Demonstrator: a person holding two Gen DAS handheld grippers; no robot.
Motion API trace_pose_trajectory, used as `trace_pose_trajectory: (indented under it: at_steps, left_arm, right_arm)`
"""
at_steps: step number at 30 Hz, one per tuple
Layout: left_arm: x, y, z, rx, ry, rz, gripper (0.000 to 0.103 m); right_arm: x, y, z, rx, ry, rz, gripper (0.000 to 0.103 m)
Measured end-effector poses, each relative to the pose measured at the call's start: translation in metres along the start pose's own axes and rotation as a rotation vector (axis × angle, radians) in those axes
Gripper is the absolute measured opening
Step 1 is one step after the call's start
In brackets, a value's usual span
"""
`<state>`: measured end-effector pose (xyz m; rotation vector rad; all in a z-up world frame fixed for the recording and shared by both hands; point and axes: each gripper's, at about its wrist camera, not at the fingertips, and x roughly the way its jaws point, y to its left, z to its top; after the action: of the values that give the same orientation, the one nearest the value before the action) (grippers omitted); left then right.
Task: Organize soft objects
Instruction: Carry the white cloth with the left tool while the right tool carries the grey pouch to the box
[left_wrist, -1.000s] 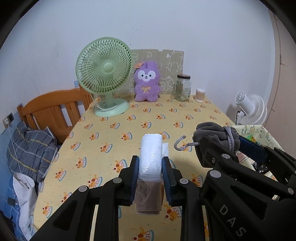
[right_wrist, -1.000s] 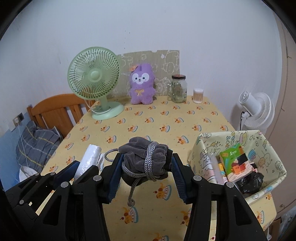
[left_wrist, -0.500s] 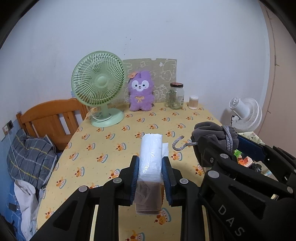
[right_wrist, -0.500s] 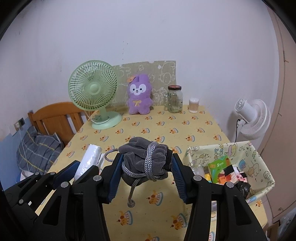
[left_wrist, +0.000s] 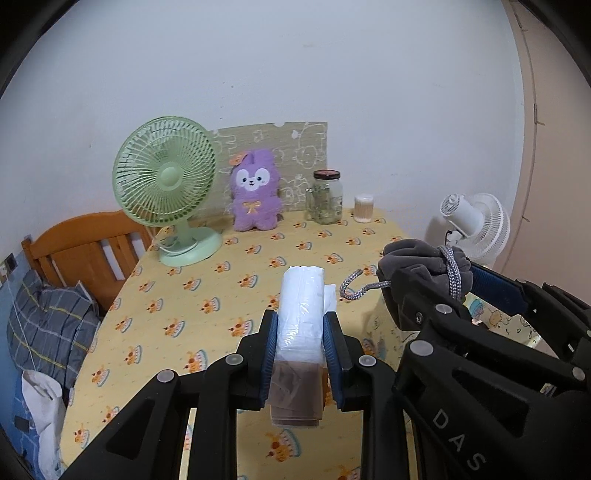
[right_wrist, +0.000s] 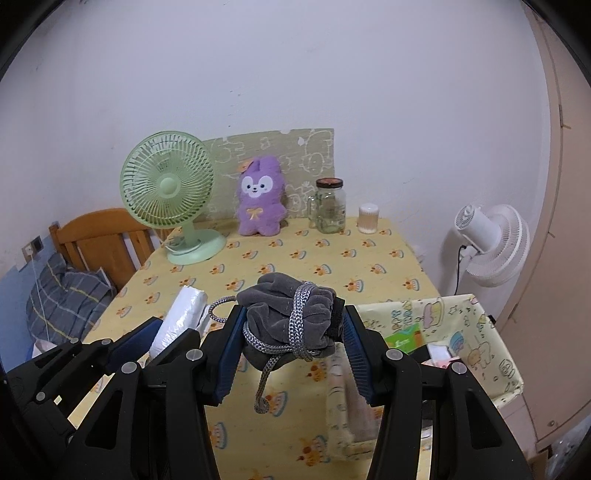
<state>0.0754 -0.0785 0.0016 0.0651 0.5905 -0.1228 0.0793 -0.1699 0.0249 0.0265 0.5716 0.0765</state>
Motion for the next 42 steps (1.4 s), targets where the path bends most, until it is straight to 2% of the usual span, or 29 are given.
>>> trace_pose_trajectory:
  at_steps: [28, 34, 42]
  left_arm:
    - [0.026, -0.088, 0.016, 0.057, 0.003, -0.11, 0.024]
    - [0.035, -0.103, 0.016, 0.074, 0.019, -0.129, 0.024]
    - [0.051, -0.119, 0.014, 0.074, 0.055, -0.191, 0.024]
  right_arm:
    - [0.002, -0.092, 0.003, 0.034, -0.02, -0.117, 0.055]
    - [0.005, -0.108, 0.0, 0.051, -0.014, -0.136, 0.055]
    - [0.011, -0.129, -0.006, 0.095, -0.012, -0.154, 0.055]
